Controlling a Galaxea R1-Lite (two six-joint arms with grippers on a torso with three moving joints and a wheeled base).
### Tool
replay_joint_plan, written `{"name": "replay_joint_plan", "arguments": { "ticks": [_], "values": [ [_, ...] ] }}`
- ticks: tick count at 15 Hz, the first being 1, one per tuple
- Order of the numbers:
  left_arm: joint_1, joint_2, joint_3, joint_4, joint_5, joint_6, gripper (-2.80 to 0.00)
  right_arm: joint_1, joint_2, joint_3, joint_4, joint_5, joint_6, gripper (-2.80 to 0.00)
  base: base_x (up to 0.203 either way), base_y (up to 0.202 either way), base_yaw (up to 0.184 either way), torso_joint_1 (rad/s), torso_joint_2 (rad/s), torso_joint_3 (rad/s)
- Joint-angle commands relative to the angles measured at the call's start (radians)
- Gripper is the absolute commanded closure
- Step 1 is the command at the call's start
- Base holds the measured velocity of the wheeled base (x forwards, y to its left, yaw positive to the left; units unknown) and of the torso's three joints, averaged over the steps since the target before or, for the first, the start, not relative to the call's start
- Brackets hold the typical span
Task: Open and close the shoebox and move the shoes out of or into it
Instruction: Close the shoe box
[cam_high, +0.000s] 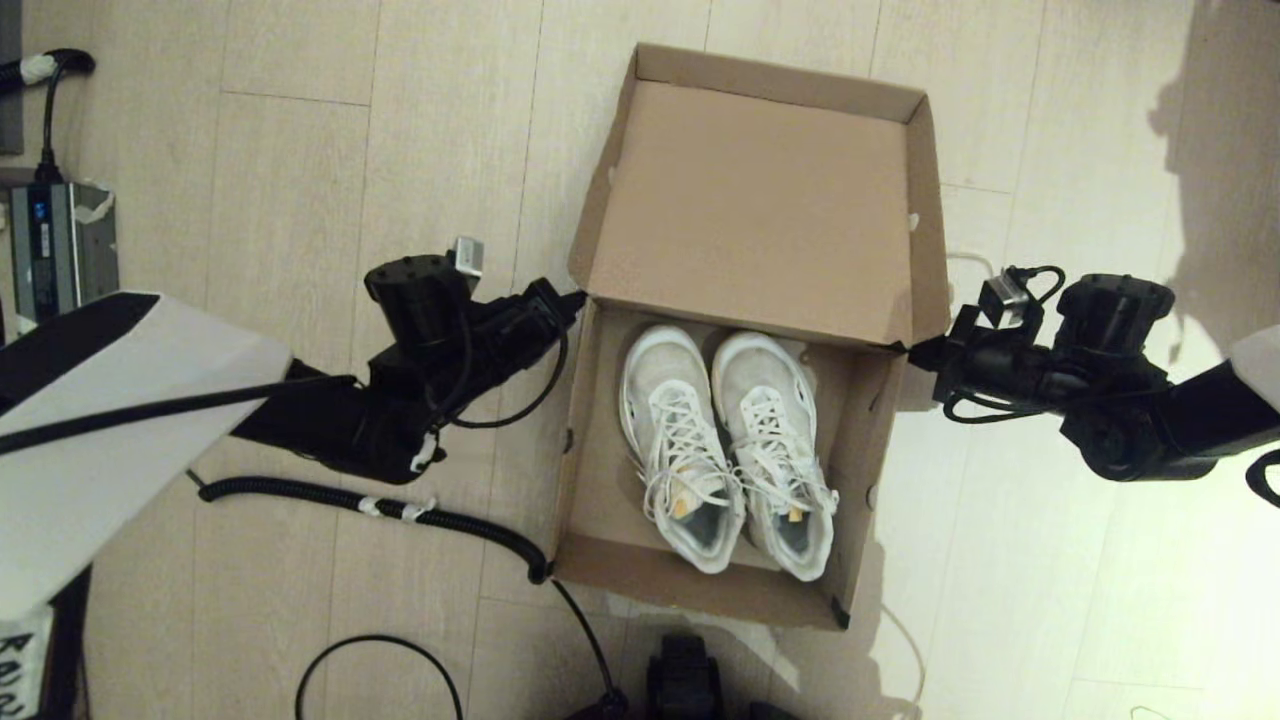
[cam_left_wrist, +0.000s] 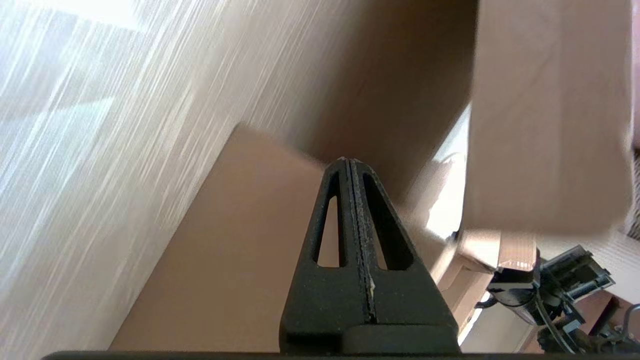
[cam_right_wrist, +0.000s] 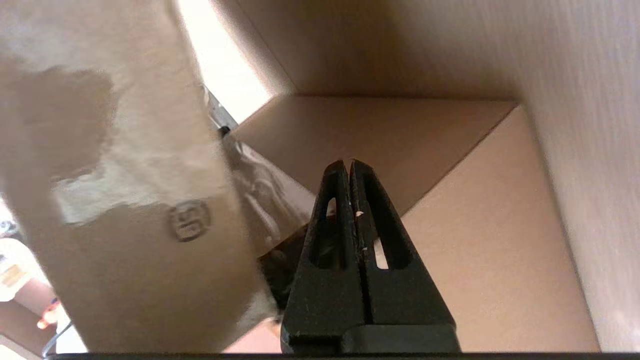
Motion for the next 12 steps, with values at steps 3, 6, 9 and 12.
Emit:
{"name": "replay_joint_plan", "arguments": {
  "ticks": [3, 6, 9, 12],
  "values": [
    [0.003, -0.045, 0.160, -0.095, -0.002, -0.005, 0.00, -0.001, -0.017, 0.093, -0.060, 0.002, 0.006, 0.00, 0.000, 0.000, 0.000, 0.000, 0.00, 0.000],
    [0.002, -0.074, 0.262, -0.159, -0.002, -0.005, 0.00, -0.036, -0.019, 0.085, -0.060, -0.023, 0.002, 0.00, 0.000, 0.000, 0.000, 0.000, 0.00, 0.000],
    [-0.001, -0.093, 0.321, -0.195, -0.002, -0.005, 0.00, -0.102, -0.030, 0.081, -0.060, -0.024, 0.005, 0.00, 0.000, 0.000, 0.000, 0.000, 0.00, 0.000],
    [-0.027, -0.122, 0.390, -0.205, 0.000, -0.005, 0.00, -0.153, -0.031, 0.064, -0.059, -0.024, 0.006, 0.00, 0.000, 0.000, 0.000, 0.000, 0.00, 0.000]
  ]
}}
